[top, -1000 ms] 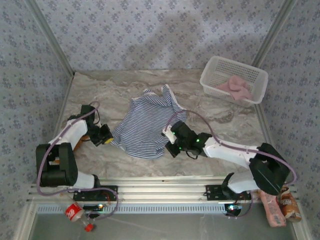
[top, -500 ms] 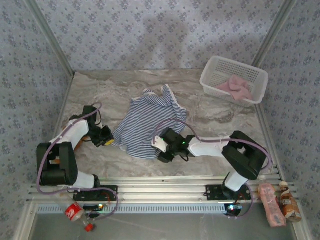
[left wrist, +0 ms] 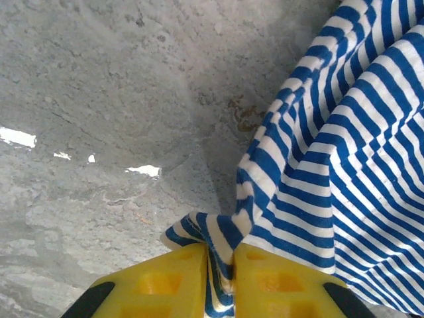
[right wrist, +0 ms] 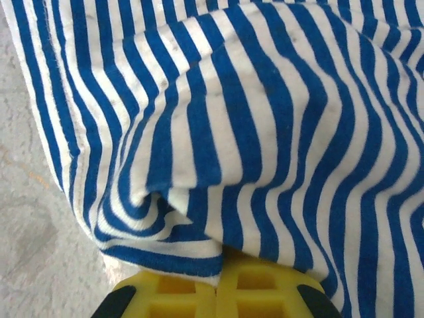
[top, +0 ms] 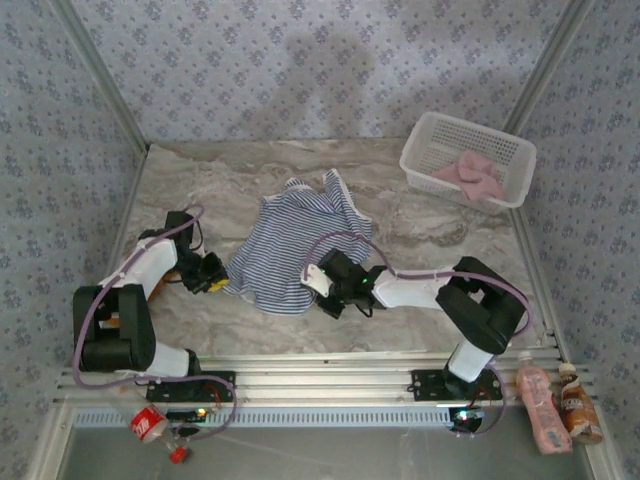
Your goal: Fold and stack the tank tops
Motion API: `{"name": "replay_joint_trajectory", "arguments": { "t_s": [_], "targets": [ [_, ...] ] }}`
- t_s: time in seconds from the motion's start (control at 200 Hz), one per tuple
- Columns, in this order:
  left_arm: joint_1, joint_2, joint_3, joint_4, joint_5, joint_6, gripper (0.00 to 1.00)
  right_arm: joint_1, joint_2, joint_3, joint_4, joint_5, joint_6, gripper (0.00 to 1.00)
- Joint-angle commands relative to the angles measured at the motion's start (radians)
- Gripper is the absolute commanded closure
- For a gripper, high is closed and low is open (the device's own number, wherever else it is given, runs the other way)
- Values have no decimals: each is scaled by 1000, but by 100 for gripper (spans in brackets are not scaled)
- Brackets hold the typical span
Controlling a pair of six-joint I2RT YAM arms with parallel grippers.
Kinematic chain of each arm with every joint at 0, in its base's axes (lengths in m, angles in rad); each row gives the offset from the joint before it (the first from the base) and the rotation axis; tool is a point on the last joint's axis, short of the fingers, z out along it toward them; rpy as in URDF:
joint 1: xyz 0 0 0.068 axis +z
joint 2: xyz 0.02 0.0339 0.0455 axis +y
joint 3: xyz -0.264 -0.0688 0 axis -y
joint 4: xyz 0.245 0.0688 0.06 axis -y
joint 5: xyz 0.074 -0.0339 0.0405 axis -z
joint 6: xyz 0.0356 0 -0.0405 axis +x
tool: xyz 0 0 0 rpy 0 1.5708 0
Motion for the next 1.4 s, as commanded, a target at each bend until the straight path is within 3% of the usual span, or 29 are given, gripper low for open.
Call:
{"name": "replay_joint_trajectory", "arguments": {
  "t_s": [0.0, 0.245, 0.37, 0.59, 0.864, 1.024, 1.139, 1.394],
  "targets": [
    [4, -17, 20, -38, 0, 14, 82, -1, -104, -31, -58, 17, 19, 100],
    [-66, -42, -30, -17, -24, -40, 79, 27, -350, -62, -268, 117, 88, 100],
    [-99, -57, -45, -15, -34, -58, 78, -6, -339, 30, -429, 89, 136, 100],
    [-257, -51, -62, 0, -65, -95, 62, -12, -365, 31, -518, 83, 245, 100],
    [-405, 24, -74, 6, -146, -128, 62, -28, -390, -3, -526, 76, 287, 100],
    [-436, 93, -57, -3, -191, -115, 71, -31, -397, -3, -534, 83, 288, 100],
    [-453, 116, -43, 7, -178, -117, 86, -32, -408, -8, -542, 87, 287, 100],
    [-394, 12, 78, -139, -203, -86, 100, -80, -483, -15, -618, 157, 328, 100]
  ]
}}
